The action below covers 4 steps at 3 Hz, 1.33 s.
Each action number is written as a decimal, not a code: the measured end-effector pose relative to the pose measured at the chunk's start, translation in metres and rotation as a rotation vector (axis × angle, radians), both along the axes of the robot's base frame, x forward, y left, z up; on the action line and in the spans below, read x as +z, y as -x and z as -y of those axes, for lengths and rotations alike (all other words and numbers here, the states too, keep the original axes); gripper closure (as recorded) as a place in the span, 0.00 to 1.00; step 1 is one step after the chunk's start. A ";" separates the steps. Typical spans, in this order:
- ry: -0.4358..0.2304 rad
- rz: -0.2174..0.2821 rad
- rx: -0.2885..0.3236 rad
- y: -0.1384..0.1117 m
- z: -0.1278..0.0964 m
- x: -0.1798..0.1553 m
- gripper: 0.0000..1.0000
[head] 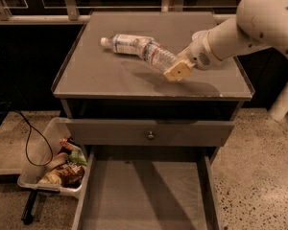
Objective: Pick water bottle from middle drawer and place on counter
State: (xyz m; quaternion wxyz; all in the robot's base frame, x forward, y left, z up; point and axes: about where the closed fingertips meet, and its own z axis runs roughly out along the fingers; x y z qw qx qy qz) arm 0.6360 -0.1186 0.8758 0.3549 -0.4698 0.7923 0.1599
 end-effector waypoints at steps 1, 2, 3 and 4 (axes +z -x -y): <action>0.000 -0.044 -0.011 -0.012 -0.004 -0.015 1.00; 0.000 -0.044 -0.011 -0.012 -0.005 -0.015 0.81; 0.000 -0.044 -0.011 -0.012 -0.005 -0.015 0.58; 0.000 -0.044 -0.011 -0.012 -0.005 -0.015 0.34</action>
Offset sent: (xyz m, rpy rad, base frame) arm 0.0106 0.0036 -0.0134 -0.0005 0.0395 -0.0100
